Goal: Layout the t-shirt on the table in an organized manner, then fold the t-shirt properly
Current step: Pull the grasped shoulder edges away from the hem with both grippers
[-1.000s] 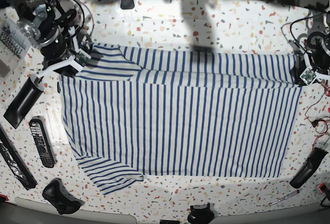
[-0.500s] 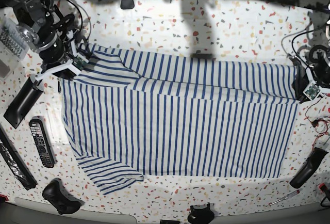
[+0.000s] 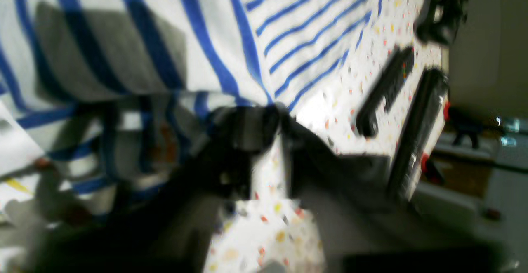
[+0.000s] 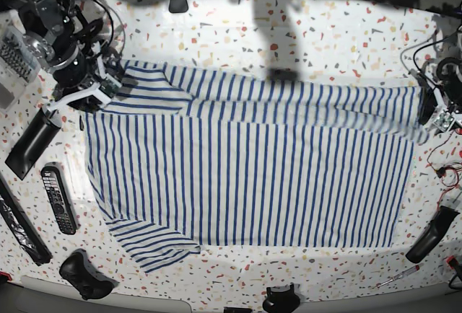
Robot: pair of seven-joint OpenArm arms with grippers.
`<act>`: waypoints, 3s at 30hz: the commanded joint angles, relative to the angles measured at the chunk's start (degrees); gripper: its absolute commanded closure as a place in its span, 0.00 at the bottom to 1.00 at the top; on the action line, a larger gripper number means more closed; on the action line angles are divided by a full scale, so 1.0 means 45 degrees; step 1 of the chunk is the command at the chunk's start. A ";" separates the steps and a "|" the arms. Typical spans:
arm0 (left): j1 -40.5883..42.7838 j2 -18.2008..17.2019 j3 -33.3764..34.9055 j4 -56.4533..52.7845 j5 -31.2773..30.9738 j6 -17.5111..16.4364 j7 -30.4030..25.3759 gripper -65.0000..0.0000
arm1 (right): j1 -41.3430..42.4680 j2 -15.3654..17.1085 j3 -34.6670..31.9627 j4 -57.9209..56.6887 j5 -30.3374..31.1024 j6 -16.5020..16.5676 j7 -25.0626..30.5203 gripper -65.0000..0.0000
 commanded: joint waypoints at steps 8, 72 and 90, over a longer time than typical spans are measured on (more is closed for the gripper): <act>-0.0175 -0.0884 -0.0146 0.0185 -0.1209 0.0170 0.1219 0.56 | 0.0063 0.0257 0.0141 0.0257 0.0131 -0.0408 -0.0223 0.66; 0.5965 0.3483 -0.0194 0.3196 -0.3755 0.3453 0.4012 1.00 | -0.4430 -0.3682 0.3988 0.1151 0.5581 -0.1433 -0.1855 1.00; 0.7106 0.3478 -0.1826 0.5382 -0.2924 0.4192 0.3653 1.00 | -0.4580 -0.3745 0.4663 0.1603 0.5561 -0.1200 -0.1987 1.00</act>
